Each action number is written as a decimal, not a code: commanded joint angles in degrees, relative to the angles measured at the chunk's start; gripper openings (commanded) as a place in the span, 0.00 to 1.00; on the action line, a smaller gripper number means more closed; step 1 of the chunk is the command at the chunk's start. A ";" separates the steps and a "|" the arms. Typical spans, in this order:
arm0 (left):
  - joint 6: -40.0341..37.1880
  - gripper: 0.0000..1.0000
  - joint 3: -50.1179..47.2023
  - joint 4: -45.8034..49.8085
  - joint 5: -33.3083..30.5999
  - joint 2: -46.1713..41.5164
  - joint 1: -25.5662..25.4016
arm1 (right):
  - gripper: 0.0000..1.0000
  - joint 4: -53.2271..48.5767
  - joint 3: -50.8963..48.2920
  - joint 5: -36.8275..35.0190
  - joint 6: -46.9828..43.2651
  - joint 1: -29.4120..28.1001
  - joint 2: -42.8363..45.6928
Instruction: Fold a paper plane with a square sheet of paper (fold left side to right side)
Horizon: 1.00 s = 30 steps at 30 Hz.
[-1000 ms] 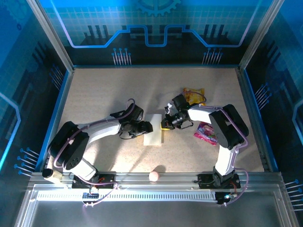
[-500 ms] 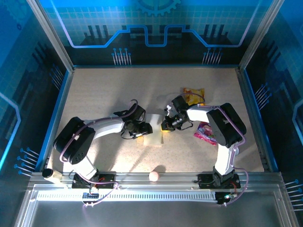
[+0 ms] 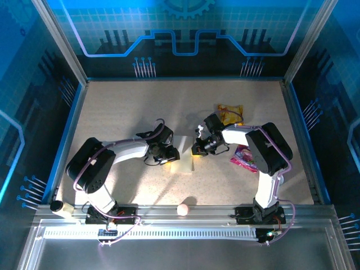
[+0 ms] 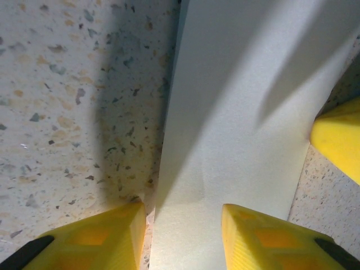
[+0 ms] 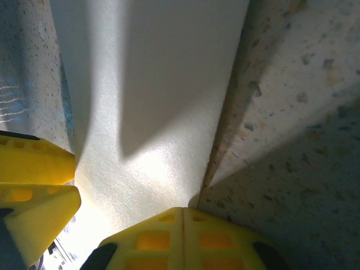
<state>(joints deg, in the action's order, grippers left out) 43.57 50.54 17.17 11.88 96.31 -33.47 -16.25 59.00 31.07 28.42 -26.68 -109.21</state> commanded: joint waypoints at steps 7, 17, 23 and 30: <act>-0.30 0.39 -0.88 -3.28 1.53 -2.66 0.23 | 0.00 -3.37 0.47 -2.78 -0.72 -1.10 -0.83; -0.11 0.38 -1.37 -3.30 2.25 -4.57 0.25 | 0.01 -3.72 0.80 -3.51 -0.73 -1.19 -0.74; 0.28 0.43 -2.20 -6.67 5.36 -4.97 0.25 | 0.01 -3.61 0.81 -3.84 -0.57 -1.27 -0.81; 0.91 0.44 -2.51 -7.69 6.05 -3.95 0.34 | 0.02 -4.03 1.13 -4.65 -0.53 -1.43 -0.83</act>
<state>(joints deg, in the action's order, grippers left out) 43.64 49.32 10.74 16.10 92.97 -33.47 -17.34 59.68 29.85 28.42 -27.05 -109.21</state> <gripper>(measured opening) 0.439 0.062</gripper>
